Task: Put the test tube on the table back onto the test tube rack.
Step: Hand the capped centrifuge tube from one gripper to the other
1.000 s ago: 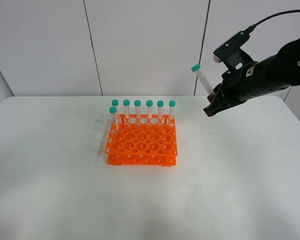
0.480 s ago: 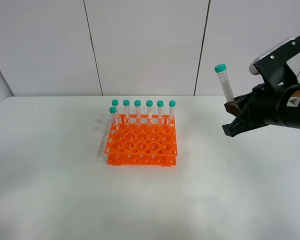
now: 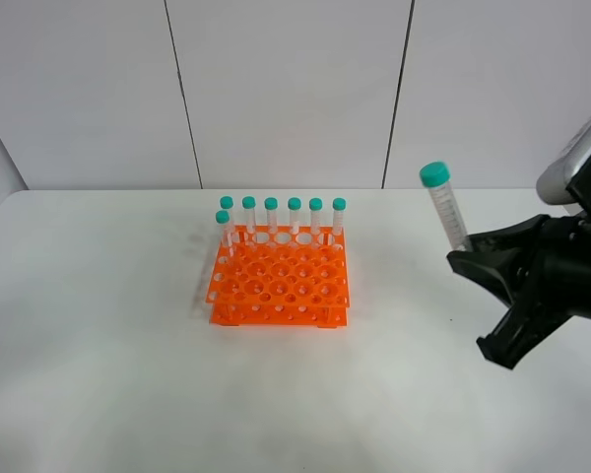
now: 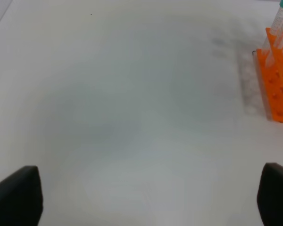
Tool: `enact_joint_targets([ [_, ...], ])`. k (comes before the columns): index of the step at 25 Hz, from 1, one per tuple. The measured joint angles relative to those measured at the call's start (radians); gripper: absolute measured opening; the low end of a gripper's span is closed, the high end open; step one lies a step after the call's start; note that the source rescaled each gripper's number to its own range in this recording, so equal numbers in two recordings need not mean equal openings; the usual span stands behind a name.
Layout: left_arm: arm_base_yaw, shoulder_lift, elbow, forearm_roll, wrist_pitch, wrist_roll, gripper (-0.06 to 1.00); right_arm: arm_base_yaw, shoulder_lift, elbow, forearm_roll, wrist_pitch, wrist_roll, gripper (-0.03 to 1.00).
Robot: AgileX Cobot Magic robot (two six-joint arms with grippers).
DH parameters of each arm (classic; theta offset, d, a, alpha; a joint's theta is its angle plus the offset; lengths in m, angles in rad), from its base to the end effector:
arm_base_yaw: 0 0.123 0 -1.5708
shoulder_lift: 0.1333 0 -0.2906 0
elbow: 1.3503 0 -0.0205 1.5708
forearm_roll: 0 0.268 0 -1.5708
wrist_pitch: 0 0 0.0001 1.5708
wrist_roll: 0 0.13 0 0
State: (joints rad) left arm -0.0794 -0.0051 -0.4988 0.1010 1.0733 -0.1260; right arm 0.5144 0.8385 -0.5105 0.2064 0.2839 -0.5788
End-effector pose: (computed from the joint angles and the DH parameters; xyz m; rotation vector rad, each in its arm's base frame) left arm 0.0385 0.0085 0.2666 -0.0534 2.0481 -0.0069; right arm 0.1826 0.1118 0.2545 -0.9364 1.8707 0.1412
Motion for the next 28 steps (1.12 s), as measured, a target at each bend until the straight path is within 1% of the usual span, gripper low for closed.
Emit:
enact_joint_targets([
  [3, 0.000, 0.000, 0.000, 0.000, 0.000, 0.000, 1.00, 0.095, 0.001, 0.002, 0.064, -0.007, -0.052, 0.02],
  [5, 0.000, 0.000, 0.000, 0.000, 0.000, 0.000, 1.00, 0.142, 0.001, 0.003, 0.094, -0.033, -0.069, 0.02],
  [10, 0.000, 0.000, 0.000, 0.000, 0.000, 0.000, 1.00, 0.207, 0.001, 0.003, 0.140, -0.109, -0.073, 0.02],
  [14, 0.000, 0.000, 0.000, 0.000, 0.000, 0.000, 1.00, 0.235, -0.028, 0.057, 0.163, -0.223, -0.074, 0.02],
  [17, 0.000, 0.000, 0.000, 0.000, 0.000, 0.000, 1.00, 0.236, -0.064, 0.126, 0.172, -0.293, -0.046, 0.02],
  [20, 0.000, 0.000, 0.000, 0.000, 0.000, 0.000, 1.00, 0.236, -0.089, 0.163, 0.178, -0.315, -0.014, 0.02],
  [28, 0.000, 0.000, 0.000, 0.000, 0.000, 0.000, 1.00, 0.236, -0.091, 0.166, 0.181, -0.324, 0.008, 0.02],
])
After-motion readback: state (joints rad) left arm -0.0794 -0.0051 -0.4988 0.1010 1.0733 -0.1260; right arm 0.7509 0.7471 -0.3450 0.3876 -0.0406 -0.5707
